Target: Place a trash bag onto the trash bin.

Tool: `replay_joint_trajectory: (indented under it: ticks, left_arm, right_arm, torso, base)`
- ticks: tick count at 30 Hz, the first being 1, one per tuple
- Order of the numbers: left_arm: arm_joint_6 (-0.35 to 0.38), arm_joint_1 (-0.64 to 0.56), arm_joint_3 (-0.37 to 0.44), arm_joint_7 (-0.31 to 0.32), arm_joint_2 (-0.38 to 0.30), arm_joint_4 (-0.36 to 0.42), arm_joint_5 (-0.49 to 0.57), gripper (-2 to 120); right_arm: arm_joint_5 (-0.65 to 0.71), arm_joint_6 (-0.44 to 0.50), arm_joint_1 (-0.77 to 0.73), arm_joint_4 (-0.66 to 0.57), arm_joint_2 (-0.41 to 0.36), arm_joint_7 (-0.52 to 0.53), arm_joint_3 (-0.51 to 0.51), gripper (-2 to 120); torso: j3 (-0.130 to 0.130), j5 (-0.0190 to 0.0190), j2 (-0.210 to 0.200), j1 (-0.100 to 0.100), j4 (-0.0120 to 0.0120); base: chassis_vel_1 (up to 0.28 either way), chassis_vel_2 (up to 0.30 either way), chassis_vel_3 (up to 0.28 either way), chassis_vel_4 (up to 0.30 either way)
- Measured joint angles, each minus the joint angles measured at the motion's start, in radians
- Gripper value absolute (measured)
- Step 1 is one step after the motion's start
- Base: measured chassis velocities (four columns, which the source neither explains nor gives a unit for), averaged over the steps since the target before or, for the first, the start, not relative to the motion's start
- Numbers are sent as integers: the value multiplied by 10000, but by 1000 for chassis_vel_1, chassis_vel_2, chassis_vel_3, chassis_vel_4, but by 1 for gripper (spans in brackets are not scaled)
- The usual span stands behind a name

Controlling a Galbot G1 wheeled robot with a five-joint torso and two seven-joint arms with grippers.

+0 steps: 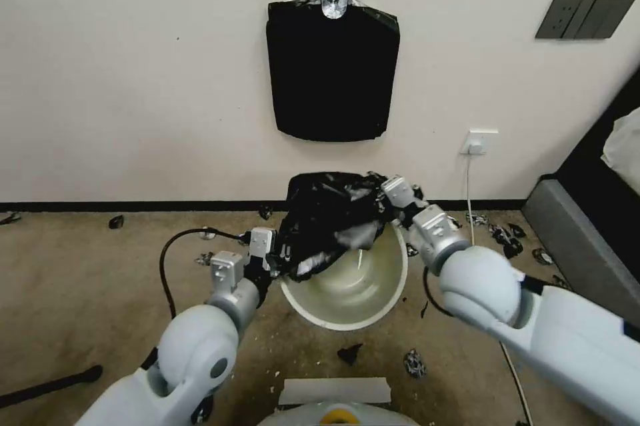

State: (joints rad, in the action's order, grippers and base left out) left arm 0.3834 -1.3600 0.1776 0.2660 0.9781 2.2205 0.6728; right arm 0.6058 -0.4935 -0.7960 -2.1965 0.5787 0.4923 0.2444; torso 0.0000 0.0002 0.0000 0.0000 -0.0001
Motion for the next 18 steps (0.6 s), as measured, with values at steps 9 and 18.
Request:
replay_joint_trajectory:
  ticks: [9, 18]
  left_arm:
    - [-1593, -427, 945, -1511, 89, -16, 903, 3]
    - [-1911, -853, 1800, -983, 403, 330, 2238, 3]
  right_arm:
    - [1061, 358, -945, -429, -2019, -1691, -788, 0]
    - [901, 902, -1269, -357, -2162, -2633, -721, 0]
  torso:
    - [0, -3, 0, 0, -1]
    - [-1, -2, 0, 0, -1]
  base:
    - [0, 0, 0, 0]
    - [0, 0, 0, 0]
